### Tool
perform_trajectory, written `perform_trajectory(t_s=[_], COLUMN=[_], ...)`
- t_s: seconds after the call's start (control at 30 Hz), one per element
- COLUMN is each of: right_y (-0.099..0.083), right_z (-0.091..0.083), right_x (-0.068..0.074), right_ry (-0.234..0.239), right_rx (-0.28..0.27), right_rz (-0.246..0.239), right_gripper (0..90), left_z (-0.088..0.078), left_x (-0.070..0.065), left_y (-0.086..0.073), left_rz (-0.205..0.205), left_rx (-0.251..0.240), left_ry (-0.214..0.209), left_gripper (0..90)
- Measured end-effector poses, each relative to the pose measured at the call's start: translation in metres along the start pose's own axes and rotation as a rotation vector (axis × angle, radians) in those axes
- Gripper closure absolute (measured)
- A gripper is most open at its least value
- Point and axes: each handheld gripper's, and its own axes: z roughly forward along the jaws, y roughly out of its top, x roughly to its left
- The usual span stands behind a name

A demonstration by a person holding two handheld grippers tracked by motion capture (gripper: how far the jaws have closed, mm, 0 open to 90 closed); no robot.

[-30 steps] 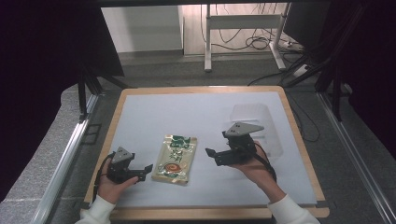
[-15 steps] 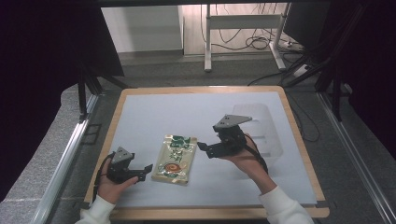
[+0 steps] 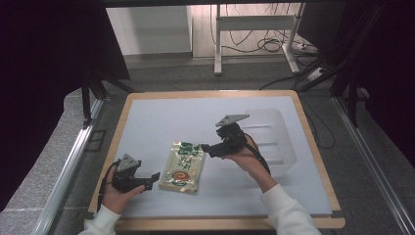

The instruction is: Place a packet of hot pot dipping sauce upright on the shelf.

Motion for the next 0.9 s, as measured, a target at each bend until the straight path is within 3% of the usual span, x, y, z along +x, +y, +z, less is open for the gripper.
perform_trajectory(t_s=[0.5,0.9], right_y=[-0.003,-0.010], right_z=[0.051,0.085], right_x=[0.000,-0.012], right_ry=[0.023,0.022], right_rx=[0.098,0.149], right_rz=[0.001,0.029], right_gripper=[17.0,20.8], left_z=[0.000,0.000], left_x=[-0.001,-0.001], left_y=[0.000,0.000], left_rz=[0.005,0.006], left_rx=[0.004,0.008], left_ry=[-0.003,-0.001], left_gripper=[10.8,10.8])
